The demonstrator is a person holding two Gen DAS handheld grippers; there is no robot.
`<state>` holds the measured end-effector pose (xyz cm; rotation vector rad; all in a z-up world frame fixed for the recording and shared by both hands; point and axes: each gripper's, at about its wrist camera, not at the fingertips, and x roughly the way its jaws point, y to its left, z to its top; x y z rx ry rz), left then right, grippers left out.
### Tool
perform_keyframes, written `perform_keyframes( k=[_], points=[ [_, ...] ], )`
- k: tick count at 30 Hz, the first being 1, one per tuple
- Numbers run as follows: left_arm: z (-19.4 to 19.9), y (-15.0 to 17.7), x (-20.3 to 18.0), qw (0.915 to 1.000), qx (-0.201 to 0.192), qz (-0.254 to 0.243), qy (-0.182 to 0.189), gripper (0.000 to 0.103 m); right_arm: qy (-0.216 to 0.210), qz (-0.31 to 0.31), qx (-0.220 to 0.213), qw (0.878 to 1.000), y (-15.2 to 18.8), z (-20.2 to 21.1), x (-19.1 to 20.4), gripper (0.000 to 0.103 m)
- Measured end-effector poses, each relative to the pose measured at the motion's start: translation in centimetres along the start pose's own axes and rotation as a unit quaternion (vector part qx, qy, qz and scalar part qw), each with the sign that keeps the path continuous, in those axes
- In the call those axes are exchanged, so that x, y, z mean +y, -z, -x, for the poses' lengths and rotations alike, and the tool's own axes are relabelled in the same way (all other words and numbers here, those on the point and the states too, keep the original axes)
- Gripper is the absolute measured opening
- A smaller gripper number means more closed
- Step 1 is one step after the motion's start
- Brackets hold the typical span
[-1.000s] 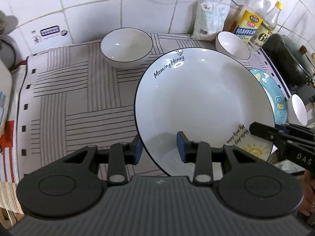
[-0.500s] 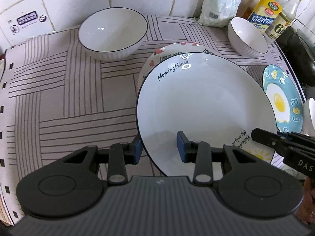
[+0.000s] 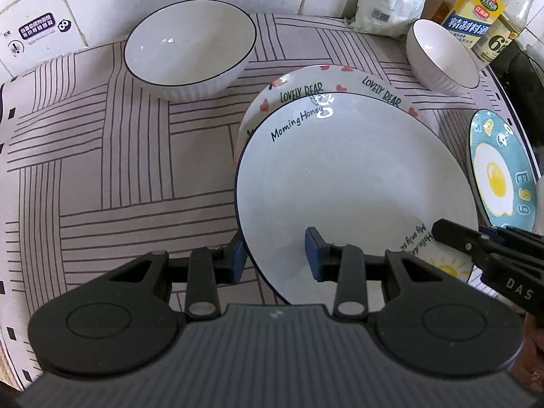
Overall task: Organize plates and bowls
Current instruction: 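Open both grippers and withdraw from the stacked white plate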
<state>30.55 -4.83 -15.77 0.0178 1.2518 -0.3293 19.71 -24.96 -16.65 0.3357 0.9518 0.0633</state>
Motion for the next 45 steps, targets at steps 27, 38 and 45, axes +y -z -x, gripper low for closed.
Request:
perform_keyframes(
  k=[27,38,45],
  points=[
    [0.2,0.8,-0.3,0.9995,-0.011,0.029,0.012,0.034,0.115,0.109,-0.041,0.986,-0.5,-1.8,2.7,0.033],
    [4.8,2.2,-1.9,0.9994,-0.029,0.002,0.019,0.034,0.049,0.074,-0.073,0.993,-0.1,4.8,2.0,0.032],
    [8.5,3.1,-4.4,0.9978,-0.047,-0.047,0.012,0.040,0.037,0.072,-0.097,0.992,1.1,10.4,1.6,0.032]
  ],
)
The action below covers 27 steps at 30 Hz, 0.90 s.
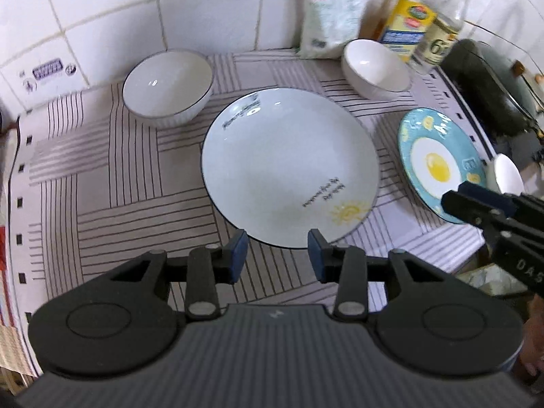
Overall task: Organize plates and bowls
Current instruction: 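Open both grippers and withdraw from the stacked white plate, then move both grippers to the blue egg plate rim and close them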
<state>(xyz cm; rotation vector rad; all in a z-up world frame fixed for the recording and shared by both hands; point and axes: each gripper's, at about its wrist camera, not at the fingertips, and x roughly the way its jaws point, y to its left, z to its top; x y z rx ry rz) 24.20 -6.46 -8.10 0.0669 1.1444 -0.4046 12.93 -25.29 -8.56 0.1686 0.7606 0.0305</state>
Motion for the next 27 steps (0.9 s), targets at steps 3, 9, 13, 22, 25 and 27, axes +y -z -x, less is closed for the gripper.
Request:
perform_keyframes(
  k=[3,9,13,22,25,27],
  points=[
    [1.6,0.2,-1.0,0.9998,-0.010,-0.017,0.000,0.045,0.010,0.002,-0.016,1.000,0.2,2.3,-0.4,0.036],
    [4.1,0.8,-3.5,0.9987,-0.024,-0.044,0.006,0.055,0.049,0.014,-0.042,0.998,1.2,5.0,-1.6,0.042],
    [5.2,1.2,-5.1,0.9975,-0.031,-0.064,0.004,0.065,0.061,0.001,-0.055,0.997,1.9,7.3,-2.7,0.049],
    [4.1,1.2,-8.7,0.9955,-0.026,-0.089,0.018,0.081,0.089,-0.005,-0.072,0.993,4.6,9.3,-5.6,0.080],
    [2.8,1.0,-10.2,0.9929,-0.026,-0.114,0.021,0.089,0.108,-0.002,-0.070,0.992,5.7,8.4,-7.0,0.082],
    [1.2,0.7,-11.2,0.9913,-0.024,-0.128,0.021,0.092,0.110,-0.009,-0.072,0.991,6.5,7.5,-8.1,0.083]
  ],
)
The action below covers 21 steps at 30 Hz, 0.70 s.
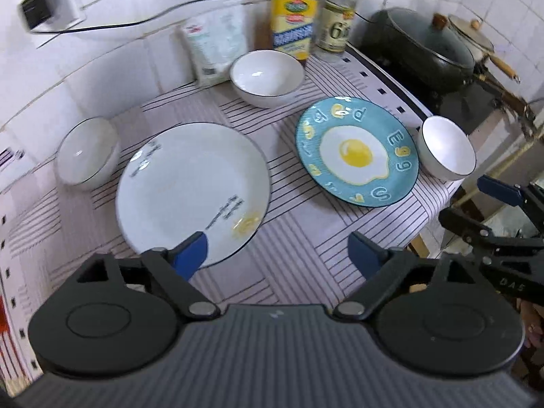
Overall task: Organize plates and bowls
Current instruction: 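Move both grippers to the blue egg plate rim and close them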
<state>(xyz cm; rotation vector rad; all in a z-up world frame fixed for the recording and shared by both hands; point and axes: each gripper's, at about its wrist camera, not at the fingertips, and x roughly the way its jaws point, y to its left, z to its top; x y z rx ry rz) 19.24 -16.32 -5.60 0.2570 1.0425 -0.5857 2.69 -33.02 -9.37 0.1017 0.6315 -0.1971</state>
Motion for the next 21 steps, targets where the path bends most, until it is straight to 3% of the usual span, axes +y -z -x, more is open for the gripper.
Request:
perform_keyframes(
  k=[4,9,14,21],
  points=[
    [-3.1,-0.9,-1.6,0.9998,-0.011,-0.009,0.011,0.099,0.001,-0.037,-0.005,0.999,2.0,-2.0,-2.0,0.083],
    [-6.2,-2.3,-3.9,0.9980,-0.038,-0.042,0.027,0.099,0.006,-0.065,-0.031,0.997,4.4,-4.6,-3.4,0.083],
    [-10.3,-4.6,-4.2,0.9956,-0.040,-0.047,0.070,0.099,0.003,-0.057,-0.050,0.997,5.6,-6.8,-3.7,0.083],
    [-14.3,-7.5,-4.3,0.9925,-0.044,-0.088,0.073,0.096,0.020,-0.053,-0.051,0.997,5.6,-9.4,-4.0,0.082]
  ],
)
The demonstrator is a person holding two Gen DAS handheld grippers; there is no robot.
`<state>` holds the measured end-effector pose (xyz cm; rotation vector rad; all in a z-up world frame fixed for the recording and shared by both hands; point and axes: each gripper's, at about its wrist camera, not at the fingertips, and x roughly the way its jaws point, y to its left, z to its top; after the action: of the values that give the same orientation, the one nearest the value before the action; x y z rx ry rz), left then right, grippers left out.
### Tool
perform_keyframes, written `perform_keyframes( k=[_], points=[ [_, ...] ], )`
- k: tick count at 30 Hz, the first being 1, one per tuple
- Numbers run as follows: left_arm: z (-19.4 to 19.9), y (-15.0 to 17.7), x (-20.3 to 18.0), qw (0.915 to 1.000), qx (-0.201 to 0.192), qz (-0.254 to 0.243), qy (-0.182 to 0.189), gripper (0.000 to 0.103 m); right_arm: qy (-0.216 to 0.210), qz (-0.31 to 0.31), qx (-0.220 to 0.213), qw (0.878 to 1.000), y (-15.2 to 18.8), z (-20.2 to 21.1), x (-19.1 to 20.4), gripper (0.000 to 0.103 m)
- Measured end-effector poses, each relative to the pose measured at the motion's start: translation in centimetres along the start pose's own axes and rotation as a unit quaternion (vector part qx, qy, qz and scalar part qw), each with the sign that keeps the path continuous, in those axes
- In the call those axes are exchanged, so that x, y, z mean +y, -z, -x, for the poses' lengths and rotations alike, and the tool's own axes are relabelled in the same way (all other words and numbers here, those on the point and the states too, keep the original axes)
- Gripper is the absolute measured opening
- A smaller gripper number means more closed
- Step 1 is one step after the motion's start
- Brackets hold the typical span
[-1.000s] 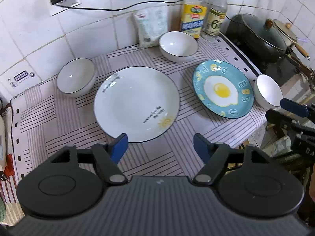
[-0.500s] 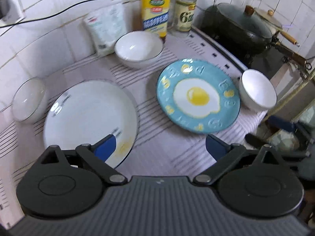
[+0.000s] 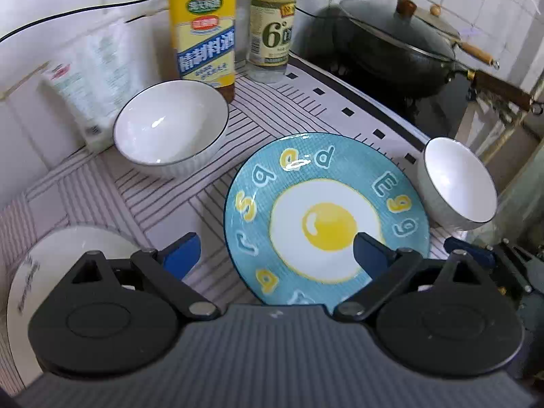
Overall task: Organize plates and bowls
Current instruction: 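Move both grippers to the blue egg plate rim and close them, then lift the blue egg plate with both grippers and carry it to the white plate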
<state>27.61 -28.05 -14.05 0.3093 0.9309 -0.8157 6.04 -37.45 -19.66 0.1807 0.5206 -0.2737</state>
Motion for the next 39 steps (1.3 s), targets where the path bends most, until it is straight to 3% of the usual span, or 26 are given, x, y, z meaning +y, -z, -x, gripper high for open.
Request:
perform_keyframes(
  k=[5,8,10,15,17,19,21,26,37,39],
  points=[
    [-2.8,-1.0,0.6,0.9997,0.012,-0.021,-0.006,0.094,-0.004,-0.116,-0.024,0.993,-0.2,-0.6,-2.1,0.080],
    [-3.8,-1.1,1.4,0.9997,0.023,-0.012,0.000,0.087,0.001,-0.170,-0.019,0.985,-0.2,-1.1,-3.0,0.071],
    [-4.3,-1.1,1.4,0.9992,0.036,-0.016,-0.004,0.064,-0.002,-0.192,-0.014,0.981,-0.3,-1.5,-3.4,0.069],
    [-5.6,-0.8,2.1,0.9975,0.071,0.004,-0.004,0.044,-0.012,-0.197,-0.003,0.980,-0.3,-2.8,-3.6,0.060],
    [-5.9,-0.7,2.6,0.9972,0.072,0.021,0.004,0.043,-0.015,-0.206,0.004,0.978,-0.2,-3.2,-3.6,0.053],
    [-5.9,-0.8,3.1,0.9964,0.075,0.037,0.009,0.034,-0.019,-0.212,0.018,0.977,0.1,-3.5,-3.6,0.036],
    [-5.8,-0.9,3.3,0.9961,0.075,0.044,0.010,0.032,-0.010,-0.217,0.023,0.976,0.4,-3.5,-3.5,0.022],
    [-5.6,-0.9,3.7,0.9960,0.071,0.053,0.014,0.029,-0.015,-0.266,0.014,0.964,1.2,-3.5,-4.0,0.021],
    [-5.2,-1.1,3.9,0.9932,0.089,0.074,0.010,0.023,-0.012,-0.241,0.042,0.970,0.2,-4.2,-3.9,0.021],
    [-4.5,-1.1,3.6,0.9934,0.093,0.068,0.002,0.022,-0.025,-0.258,0.043,0.965,0.0,-4.0,-4.3,0.021]
  ],
)
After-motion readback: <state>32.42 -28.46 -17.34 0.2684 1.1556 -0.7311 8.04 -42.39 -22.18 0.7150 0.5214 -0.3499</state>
